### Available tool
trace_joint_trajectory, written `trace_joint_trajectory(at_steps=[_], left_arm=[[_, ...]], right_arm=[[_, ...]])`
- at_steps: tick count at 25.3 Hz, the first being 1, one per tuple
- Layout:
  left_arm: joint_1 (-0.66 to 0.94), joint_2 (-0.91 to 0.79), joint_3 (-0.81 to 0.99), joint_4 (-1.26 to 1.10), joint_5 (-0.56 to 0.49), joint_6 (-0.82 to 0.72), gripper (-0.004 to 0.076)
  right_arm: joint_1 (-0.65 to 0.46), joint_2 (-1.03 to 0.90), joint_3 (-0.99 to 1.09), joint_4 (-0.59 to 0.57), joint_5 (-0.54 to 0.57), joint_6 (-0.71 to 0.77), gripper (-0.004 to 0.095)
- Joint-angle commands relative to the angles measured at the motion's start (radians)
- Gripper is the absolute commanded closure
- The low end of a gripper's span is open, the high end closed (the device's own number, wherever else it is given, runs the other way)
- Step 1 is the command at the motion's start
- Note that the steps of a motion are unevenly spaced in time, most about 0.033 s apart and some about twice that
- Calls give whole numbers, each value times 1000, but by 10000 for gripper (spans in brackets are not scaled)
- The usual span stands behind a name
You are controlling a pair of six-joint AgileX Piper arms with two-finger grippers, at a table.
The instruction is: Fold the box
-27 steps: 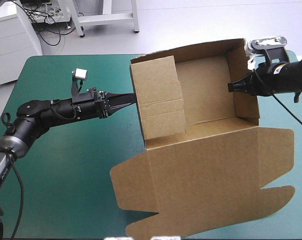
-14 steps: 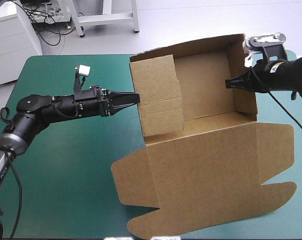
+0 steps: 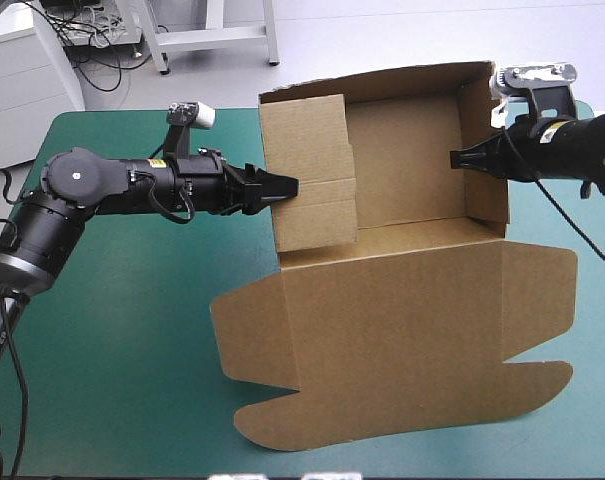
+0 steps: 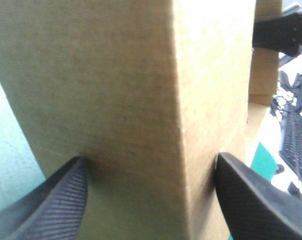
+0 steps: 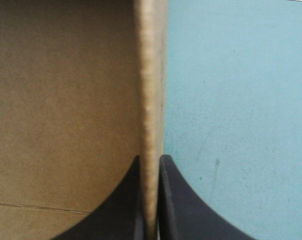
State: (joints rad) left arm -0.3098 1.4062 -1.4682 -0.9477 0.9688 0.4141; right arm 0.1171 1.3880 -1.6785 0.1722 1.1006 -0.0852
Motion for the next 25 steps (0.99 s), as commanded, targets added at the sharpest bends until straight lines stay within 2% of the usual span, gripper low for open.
trace_joint_trajectory(at_steps=[1, 4, 6, 14, 19, 25], left_arm=[[-46, -35, -99, 140, -68, -158, 221], [-130, -34, -193, 481, -75, -365, 245], [-162, -34, -209, 577, -72, -414, 245], [-186, -31, -209, 707, -75, -498, 248], [-186, -31, -209, 802, -73, -523, 300], [-186, -16, -209, 895, -16, -549, 359]], right_arm=[[4, -34, -33, 49, -79, 27, 927], [4, -34, -33, 58, -94, 54, 927], [14, -34, -33, 83, -106, 54, 927], [108, 0, -33, 80, -147, 112, 925], [182, 34, -33, -25, -160, 198, 924], [193, 76, -33, -21, -163, 233, 924]])
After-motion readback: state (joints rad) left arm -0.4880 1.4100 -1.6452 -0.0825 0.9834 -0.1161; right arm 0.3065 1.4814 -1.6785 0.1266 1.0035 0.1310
